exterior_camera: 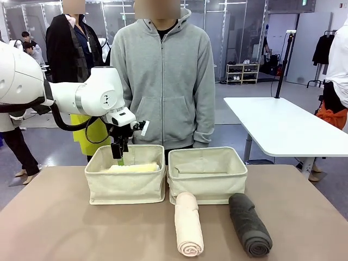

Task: Divide the towels into two baskets.
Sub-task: Pick up one hotel-folded towel from the bottom of the table and place it in the Fabric basket indicated by the person.

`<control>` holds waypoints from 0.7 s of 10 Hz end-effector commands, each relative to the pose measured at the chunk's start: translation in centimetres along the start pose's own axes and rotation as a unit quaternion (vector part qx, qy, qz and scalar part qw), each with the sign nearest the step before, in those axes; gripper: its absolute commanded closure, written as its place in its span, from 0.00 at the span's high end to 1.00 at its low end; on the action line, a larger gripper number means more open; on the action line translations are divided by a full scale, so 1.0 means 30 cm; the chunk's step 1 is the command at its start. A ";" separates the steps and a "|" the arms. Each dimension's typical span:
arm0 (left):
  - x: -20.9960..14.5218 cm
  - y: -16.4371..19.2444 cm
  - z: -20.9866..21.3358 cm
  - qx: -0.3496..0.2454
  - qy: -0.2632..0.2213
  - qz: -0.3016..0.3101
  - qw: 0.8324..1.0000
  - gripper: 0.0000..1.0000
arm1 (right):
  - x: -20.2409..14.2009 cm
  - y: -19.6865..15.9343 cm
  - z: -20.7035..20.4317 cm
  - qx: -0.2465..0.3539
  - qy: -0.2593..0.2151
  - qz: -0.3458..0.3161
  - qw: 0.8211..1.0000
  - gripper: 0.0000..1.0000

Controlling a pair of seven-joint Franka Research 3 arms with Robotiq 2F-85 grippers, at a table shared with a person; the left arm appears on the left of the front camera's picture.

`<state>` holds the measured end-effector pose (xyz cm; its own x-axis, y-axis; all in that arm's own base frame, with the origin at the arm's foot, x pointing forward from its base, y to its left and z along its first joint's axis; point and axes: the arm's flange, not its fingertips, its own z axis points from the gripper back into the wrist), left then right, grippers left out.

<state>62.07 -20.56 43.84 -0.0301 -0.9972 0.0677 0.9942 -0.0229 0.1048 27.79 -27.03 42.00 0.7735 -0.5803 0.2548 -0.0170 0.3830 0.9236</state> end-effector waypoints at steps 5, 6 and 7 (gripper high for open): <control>-0.011 0.010 -0.029 -0.005 0.001 -0.004 1.000 1.00 | 0.000 0.008 0.007 0.006 -0.003 0.001 1.000 1.00; -0.002 0.003 -0.041 -0.009 0.001 0.000 1.000 1.00 | 0.000 0.008 0.007 0.006 -0.003 0.001 1.000 1.00; -0.017 0.016 0.068 0.012 0.000 0.015 1.000 1.00 | 0.000 0.008 0.007 0.006 -0.003 0.001 1.000 1.00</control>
<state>62.43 -20.59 43.52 -0.0244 -0.9972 0.0713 0.9947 -0.0170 0.1016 27.80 -27.03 41.98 0.7737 -0.5803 0.2542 -0.0165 0.3826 0.9237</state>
